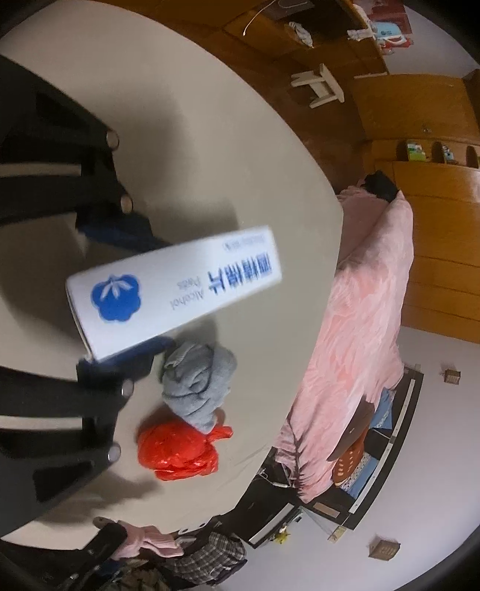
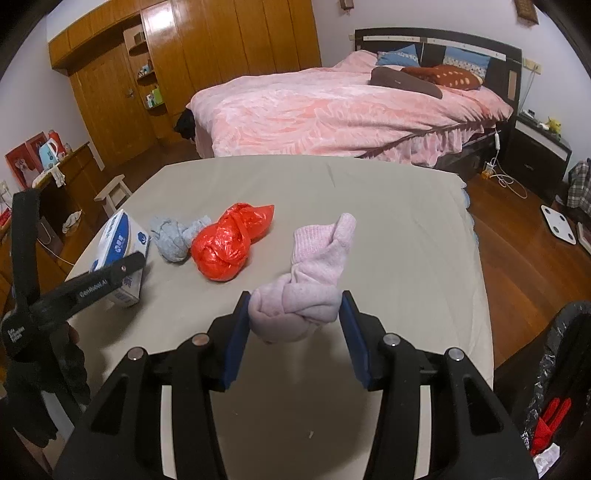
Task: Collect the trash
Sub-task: 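Grasp the white alcohol pad box with the left tool, then carry the box with the left tool over the bin while the right tool carries the sock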
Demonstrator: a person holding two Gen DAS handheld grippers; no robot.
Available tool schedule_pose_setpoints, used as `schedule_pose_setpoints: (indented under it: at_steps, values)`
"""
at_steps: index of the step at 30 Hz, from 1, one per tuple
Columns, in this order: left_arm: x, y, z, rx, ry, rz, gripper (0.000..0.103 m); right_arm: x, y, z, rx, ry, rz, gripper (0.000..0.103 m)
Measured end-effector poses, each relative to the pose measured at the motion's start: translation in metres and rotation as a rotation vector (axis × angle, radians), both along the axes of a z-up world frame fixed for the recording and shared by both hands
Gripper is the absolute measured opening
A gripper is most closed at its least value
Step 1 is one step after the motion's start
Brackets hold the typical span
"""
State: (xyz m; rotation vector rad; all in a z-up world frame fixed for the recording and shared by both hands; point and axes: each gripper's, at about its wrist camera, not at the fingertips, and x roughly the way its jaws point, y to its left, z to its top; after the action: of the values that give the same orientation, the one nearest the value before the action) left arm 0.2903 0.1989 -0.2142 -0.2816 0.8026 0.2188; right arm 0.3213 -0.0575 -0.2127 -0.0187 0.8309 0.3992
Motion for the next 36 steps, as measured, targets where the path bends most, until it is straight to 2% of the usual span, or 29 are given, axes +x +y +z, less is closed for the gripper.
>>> schedule_pose_setpoints:
  at_steps: [1, 16, 36]
  values:
    - [-0.002, -0.001, 0.001, 0.001, -0.004, -0.007, 0.03, -0.001, 0.0, 0.001, 0.001, -0.004, 0.0, 0.047]
    - [-0.032, -0.031, 0.046, 0.05, -0.085, -0.066, 0.029, -0.017, -0.011, 0.039, 0.038, -0.072, 0.002, 0.047]
    - [-0.076, -0.104, 0.112, 0.064, -0.171, -0.192, 0.029, -0.083, -0.062, 0.114, 0.083, -0.19, -0.025, 0.047]
